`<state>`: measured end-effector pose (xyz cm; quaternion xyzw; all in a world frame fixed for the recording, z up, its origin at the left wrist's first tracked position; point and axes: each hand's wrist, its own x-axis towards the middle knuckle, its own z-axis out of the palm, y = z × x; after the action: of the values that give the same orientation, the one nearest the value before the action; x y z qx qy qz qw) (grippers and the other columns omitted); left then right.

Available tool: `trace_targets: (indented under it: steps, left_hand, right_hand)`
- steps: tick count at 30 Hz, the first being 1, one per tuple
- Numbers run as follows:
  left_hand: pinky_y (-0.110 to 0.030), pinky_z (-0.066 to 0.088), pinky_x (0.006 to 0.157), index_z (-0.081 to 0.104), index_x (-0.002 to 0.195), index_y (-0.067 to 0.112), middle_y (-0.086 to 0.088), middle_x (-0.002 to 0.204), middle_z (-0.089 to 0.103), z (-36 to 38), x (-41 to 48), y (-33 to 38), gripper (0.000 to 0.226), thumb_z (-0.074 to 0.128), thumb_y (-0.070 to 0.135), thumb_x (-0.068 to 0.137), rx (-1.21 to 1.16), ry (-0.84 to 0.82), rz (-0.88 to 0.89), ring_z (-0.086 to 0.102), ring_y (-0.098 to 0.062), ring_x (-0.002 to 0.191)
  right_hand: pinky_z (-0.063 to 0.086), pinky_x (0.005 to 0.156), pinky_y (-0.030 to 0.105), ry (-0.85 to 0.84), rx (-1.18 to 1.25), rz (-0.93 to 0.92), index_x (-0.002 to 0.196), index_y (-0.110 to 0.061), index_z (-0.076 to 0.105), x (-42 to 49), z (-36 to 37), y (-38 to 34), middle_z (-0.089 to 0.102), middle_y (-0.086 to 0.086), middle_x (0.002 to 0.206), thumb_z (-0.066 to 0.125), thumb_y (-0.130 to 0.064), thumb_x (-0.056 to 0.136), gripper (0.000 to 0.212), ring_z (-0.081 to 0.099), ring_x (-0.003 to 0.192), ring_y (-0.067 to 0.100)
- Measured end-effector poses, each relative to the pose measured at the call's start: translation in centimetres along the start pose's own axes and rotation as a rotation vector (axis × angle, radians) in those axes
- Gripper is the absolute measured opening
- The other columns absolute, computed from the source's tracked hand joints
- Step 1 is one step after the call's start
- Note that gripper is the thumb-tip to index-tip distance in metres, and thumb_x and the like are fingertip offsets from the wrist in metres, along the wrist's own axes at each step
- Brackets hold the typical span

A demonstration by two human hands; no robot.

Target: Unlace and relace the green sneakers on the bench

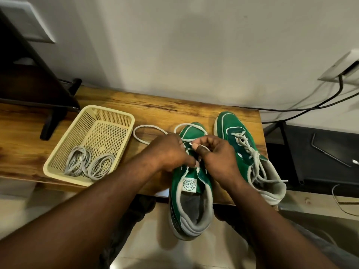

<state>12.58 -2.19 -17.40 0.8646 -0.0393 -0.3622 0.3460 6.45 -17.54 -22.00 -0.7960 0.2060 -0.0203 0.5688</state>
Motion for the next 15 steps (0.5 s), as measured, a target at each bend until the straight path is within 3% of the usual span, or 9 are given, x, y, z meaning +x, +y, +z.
trace_targets:
  steps: [3,6,8,11,15]
  left_hand:
    - [-0.038,0.064,0.063,0.066,0.091,0.022,-0.001,0.088,0.073,0.0,-0.2,-0.2,0.031,0.090,0.023,0.072,0.035,0.114,0.035,0.072,-0.020,0.077]
    - [-0.024,0.050,0.049,0.071,0.089,0.021,0.000,0.084,0.073,-0.8,-0.6,-0.5,0.021,0.082,0.008,0.078,-0.027,0.122,0.069,0.068,-0.013,0.064]
    - [-0.020,0.049,0.048,0.074,0.089,0.021,0.000,0.083,0.075,-1.1,-0.8,-0.7,0.022,0.080,0.003,0.080,-0.045,0.107,0.086,0.069,-0.012,0.061]
    - [-0.027,0.055,0.056,0.078,0.086,0.023,0.001,0.077,0.077,-1.2,-0.7,-1.1,0.024,0.079,0.000,0.078,-0.064,0.106,0.093,0.072,-0.015,0.065]
    - [-0.030,0.055,0.056,0.081,0.083,0.018,-0.003,0.070,0.077,-1.3,-0.1,-1.6,0.024,0.075,-0.006,0.079,-0.149,0.086,0.057,0.071,-0.018,0.064]
  right_hand:
    - [0.056,0.074,0.021,-0.019,-0.071,-0.034,0.090,-0.023,0.078,-0.1,0.1,-0.3,0.078,-0.009,0.085,0.078,-0.014,0.093,0.010,0.072,0.079,0.004]
    - [0.057,0.077,0.019,-0.050,-0.096,-0.039,0.094,-0.025,0.078,-0.3,0.1,-0.5,0.078,-0.011,0.086,0.080,-0.009,0.091,0.016,0.073,0.081,0.001]
    - [0.058,0.078,0.024,-0.059,-0.178,-0.065,0.090,-0.028,0.078,-0.4,0.3,-0.4,0.076,-0.014,0.083,0.080,-0.011,0.091,0.017,0.072,0.079,0.001]
    - [0.057,0.080,0.029,-0.051,-0.357,-0.158,0.084,-0.031,0.074,-0.6,0.8,-0.3,0.073,-0.017,0.084,0.076,-0.015,0.092,0.018,0.067,0.080,0.000]
    - [0.050,0.096,0.040,0.002,-0.501,-0.196,0.080,-0.037,0.067,-1.2,1.6,-0.3,0.064,-0.015,0.099,0.074,-0.022,0.092,0.021,0.058,0.101,0.012]
